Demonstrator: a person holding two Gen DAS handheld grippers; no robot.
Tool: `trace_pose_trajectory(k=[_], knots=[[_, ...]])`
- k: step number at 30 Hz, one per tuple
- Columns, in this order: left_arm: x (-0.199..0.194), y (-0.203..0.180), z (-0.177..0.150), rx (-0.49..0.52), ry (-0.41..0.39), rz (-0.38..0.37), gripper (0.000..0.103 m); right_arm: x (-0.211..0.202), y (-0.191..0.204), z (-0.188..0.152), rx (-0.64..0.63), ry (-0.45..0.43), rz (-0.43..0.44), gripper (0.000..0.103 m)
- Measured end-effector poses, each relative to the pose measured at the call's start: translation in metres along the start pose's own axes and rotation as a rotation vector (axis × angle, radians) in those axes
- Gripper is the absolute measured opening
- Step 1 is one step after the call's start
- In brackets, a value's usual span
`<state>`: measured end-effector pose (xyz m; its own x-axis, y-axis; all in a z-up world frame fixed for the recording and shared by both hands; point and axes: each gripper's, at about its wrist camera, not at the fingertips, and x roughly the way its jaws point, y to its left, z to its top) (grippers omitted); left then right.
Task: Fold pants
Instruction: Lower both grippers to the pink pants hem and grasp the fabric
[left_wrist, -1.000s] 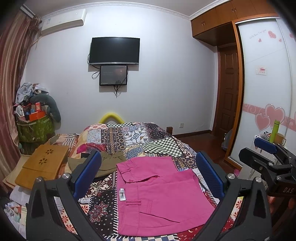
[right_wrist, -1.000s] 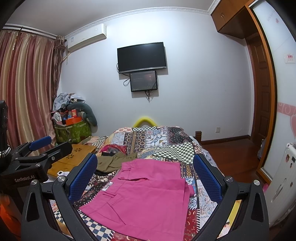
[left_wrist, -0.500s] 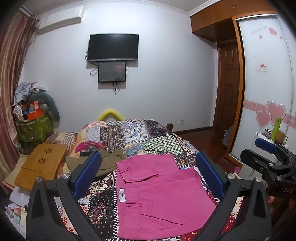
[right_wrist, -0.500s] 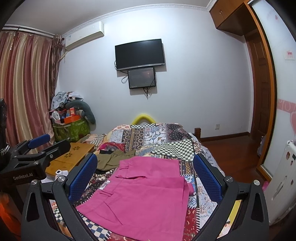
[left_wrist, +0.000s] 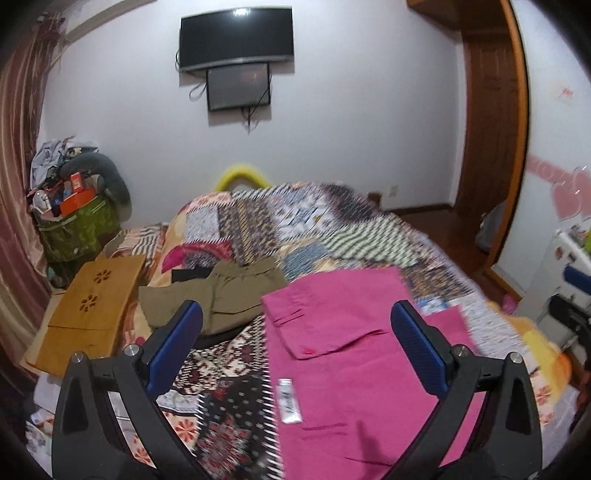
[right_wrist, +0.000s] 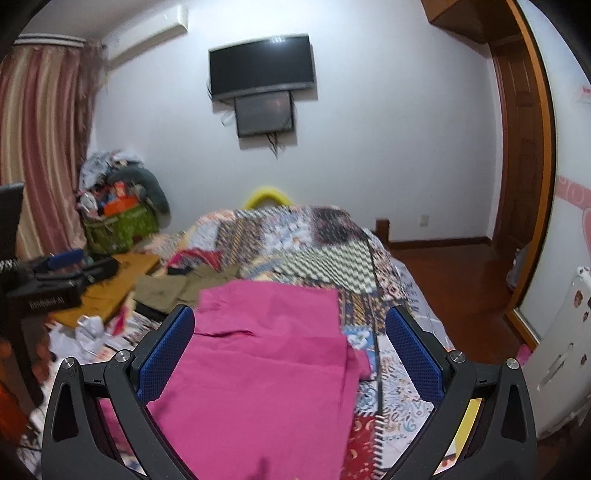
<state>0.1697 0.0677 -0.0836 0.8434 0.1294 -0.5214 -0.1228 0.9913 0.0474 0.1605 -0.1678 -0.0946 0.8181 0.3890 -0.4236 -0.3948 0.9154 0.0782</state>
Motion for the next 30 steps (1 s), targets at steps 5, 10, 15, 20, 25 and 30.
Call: trace_pose_trajectory(k=[5, 10, 15, 20, 25, 30], knots=[[0.056, 0.014, -0.006, -0.002, 0.115, -0.005, 0.103, 0.04, -0.022, -0.012, -0.005, 0.108, -0.031, 0.103], [0.108, 0.017, -0.026, 0.002, 0.266, -0.033, 0.091, 0.073, -0.041, -0.025, 0.035, 0.226, -0.03, 0.103], [0.143, 0.021, -0.046, -0.028, 0.385, -0.083, 0.082, 0.106, -0.061, -0.043, 0.092, 0.346, -0.005, 0.099], [0.163, 0.018, -0.061, -0.055, 0.469, -0.142, 0.07, 0.12, -0.069, -0.053, 0.151, 0.389, 0.031, 0.086], [0.171, 0.01, -0.068, -0.067, 0.504, -0.213, 0.066, 0.132, -0.077, -0.06, 0.217, 0.41, 0.086, 0.069], [0.176, 0.002, -0.075, -0.065, 0.541, -0.297, 0.066, 0.145, -0.074, -0.065, 0.23, 0.45, 0.134, 0.049]])
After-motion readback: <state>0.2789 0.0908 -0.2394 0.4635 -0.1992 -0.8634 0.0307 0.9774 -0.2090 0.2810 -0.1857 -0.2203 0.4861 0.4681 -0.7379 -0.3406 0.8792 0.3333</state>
